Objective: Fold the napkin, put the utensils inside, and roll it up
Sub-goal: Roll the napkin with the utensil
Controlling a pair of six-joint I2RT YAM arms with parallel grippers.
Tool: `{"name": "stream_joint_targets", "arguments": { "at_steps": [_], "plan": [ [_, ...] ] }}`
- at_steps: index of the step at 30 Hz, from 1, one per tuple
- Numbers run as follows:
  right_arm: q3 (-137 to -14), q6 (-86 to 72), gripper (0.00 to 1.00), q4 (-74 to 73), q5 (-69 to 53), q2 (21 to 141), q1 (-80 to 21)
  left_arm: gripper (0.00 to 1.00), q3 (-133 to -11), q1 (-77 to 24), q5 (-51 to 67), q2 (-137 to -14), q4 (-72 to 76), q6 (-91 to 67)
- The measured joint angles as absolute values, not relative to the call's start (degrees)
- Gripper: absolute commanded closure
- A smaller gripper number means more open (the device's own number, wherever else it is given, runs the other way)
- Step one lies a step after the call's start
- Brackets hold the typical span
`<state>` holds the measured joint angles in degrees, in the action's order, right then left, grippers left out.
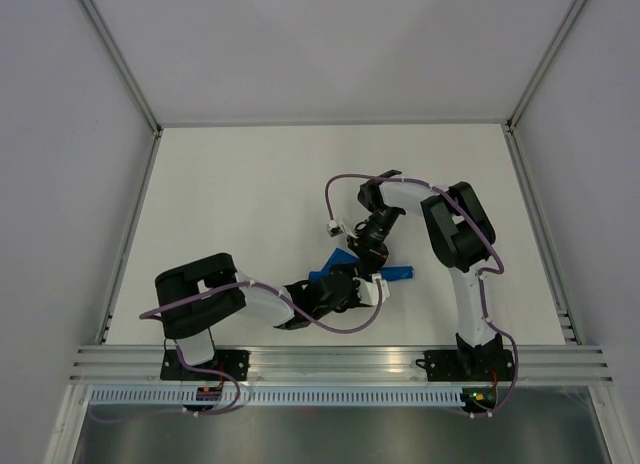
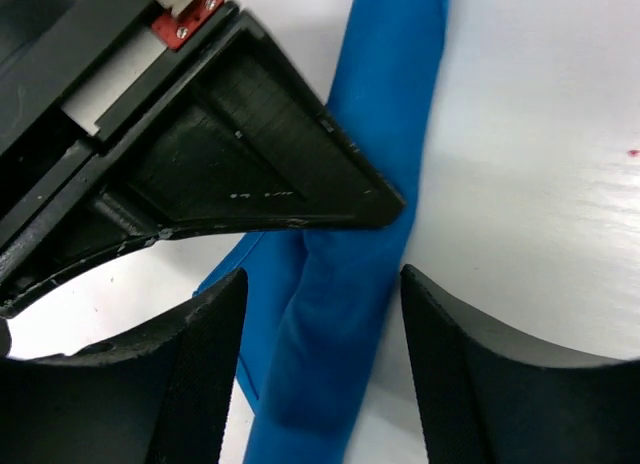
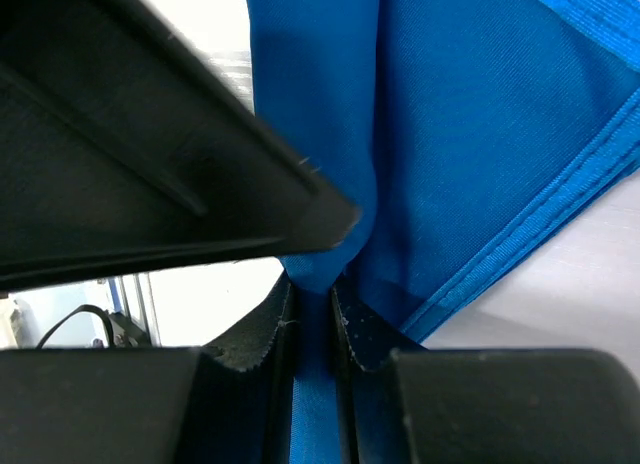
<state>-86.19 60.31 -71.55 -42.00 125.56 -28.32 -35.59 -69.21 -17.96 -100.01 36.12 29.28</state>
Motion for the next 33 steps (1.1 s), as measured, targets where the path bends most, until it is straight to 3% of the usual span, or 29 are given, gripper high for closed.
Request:
{"name": "stream_joint_targets", "arguments": {
  "at_steps": [2, 5, 6, 12, 20, 26, 33],
  "plan": [
    [-86.19, 60.34, 0.84, -71.83, -42.11, 125.69, -28.25, 0.37, -35.79, -68.29, -17.67, -100.18, 35.81, 29.30],
    [-86.41, 60.53, 0.85, -72.16, -42.26, 125.95, -28.14, 0.53, -36.69, -67.40, -15.31, -100.29, 33.71, 29.23],
    [-86.61, 60.64, 0.85, -72.44, -42.35, 126.17, -28.12, 0.66, -37.26, -67.31, -14.37, -100.38, 32.42, 29.21],
    [-87.64, 61.34, 0.79, -74.13, -42.26, 127.15, -27.66, 0.96, -40.38, -66.72, -10.13, -100.79, 26.28, 28.60],
    [-87.37, 60.75, 0.42, -76.03, -42.68, 126.52, -27.24, 0.98, -44.21, -63.57, -2.42, -100.90, 19.73, 26.13],
    [-85.73, 59.18, 0.34, -71.40, -42.06, 122.61, -26.33, 0.98, -44.75, -60.51, 4.16, -101.10, 19.35, 23.11],
    [-85.43, 54.96, 0.32, -61.32, -41.82, 115.52, -19.97, 0.98, -46.02, -56.77, 12.19, -101.67, 17.93, 19.81]
  ]
}}
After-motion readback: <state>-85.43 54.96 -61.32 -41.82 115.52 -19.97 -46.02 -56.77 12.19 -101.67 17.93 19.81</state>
